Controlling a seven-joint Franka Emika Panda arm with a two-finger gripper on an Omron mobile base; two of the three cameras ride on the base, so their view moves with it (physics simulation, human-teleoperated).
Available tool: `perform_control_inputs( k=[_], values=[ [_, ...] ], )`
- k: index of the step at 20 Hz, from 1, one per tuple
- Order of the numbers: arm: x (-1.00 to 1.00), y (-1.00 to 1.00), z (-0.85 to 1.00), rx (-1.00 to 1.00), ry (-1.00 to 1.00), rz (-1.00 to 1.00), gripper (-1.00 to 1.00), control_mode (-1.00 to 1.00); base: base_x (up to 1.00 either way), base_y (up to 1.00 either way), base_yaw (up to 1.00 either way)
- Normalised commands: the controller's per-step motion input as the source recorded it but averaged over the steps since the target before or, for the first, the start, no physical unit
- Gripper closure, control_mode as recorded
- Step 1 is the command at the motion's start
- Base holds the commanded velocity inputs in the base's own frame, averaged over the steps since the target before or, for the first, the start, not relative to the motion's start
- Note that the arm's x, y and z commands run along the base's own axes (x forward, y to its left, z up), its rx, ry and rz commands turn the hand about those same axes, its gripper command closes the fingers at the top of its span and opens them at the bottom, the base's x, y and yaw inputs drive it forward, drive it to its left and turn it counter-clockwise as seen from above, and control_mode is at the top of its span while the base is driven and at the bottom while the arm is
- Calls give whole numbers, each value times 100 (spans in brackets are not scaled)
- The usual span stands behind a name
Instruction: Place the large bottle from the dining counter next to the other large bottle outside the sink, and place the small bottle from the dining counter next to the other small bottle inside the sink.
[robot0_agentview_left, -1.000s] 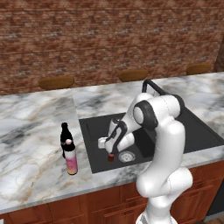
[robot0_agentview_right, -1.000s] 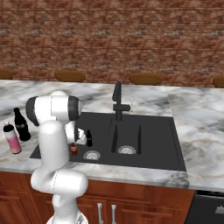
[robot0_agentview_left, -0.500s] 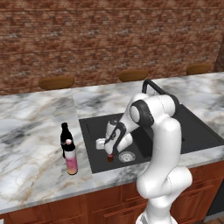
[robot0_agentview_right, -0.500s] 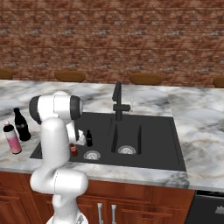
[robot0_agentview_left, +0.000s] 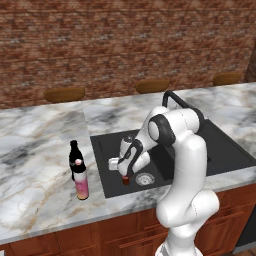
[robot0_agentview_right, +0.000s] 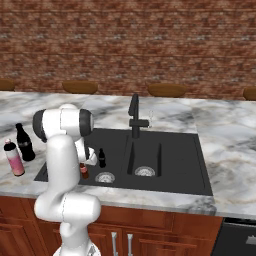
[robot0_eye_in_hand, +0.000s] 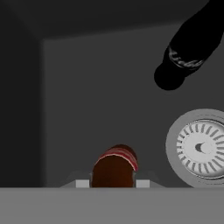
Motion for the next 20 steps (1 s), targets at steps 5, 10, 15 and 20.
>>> perform_control_inputs(
  k=[5,10,15,20],
  values=[
    [0,0,0,0,0,0,-100,-100,0,0,0],
    [0,0,0,0,0,0,-100,-100,0,0,0],
    [0,-1,4,0,0,0,-100,-100,0,0,0],
    [0,-2,56,0,0,0,-100,-100,0,0,0]
  ],
)
